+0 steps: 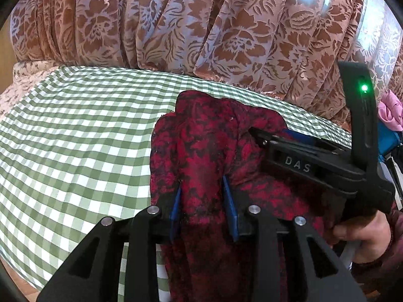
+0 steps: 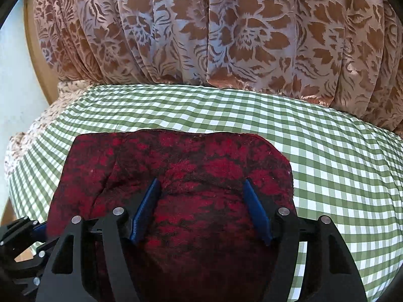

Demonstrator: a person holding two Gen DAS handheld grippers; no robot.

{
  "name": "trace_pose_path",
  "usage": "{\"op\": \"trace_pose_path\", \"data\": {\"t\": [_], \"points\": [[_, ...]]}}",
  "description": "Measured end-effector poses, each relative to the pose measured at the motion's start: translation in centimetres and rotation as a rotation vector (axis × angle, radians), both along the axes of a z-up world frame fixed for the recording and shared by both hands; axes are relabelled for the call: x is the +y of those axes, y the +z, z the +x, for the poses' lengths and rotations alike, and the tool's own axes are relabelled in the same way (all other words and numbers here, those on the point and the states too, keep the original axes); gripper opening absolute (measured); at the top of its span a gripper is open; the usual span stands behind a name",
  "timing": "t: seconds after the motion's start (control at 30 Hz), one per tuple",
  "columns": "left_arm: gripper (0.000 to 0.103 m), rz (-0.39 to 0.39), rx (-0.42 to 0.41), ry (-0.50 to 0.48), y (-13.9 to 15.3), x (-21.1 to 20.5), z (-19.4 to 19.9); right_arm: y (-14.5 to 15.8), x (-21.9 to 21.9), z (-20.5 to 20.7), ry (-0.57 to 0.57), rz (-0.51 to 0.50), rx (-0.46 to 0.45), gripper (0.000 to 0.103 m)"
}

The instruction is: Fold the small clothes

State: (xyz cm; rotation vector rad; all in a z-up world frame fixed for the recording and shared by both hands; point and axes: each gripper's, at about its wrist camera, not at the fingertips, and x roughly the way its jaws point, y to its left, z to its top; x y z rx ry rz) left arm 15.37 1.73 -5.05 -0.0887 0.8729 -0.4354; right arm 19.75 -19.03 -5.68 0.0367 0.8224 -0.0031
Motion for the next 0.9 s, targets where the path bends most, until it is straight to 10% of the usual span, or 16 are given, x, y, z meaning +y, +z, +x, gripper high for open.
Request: {"op": "trace_pose_path", "data": {"t": [0.37,0.6,0.9], "points": [[0.059,0.130,-0.077,0.069,2.4,0.1,-2.3,0.6,-0.5,-0.7,-0.004,0.017,-0.020,0.070],[0.069,0.167,-0.090,0.076,2.9,0.7,-3.2,1.9,-2.3,-1.6,-0.019,0.090,-0.031,0.097],[0.082,0.158,-0.077,0.083,2.6,1.0,-3.3,2.7,-5.0,-4.5,0.029,0.187,-0.020,0.099]]}}
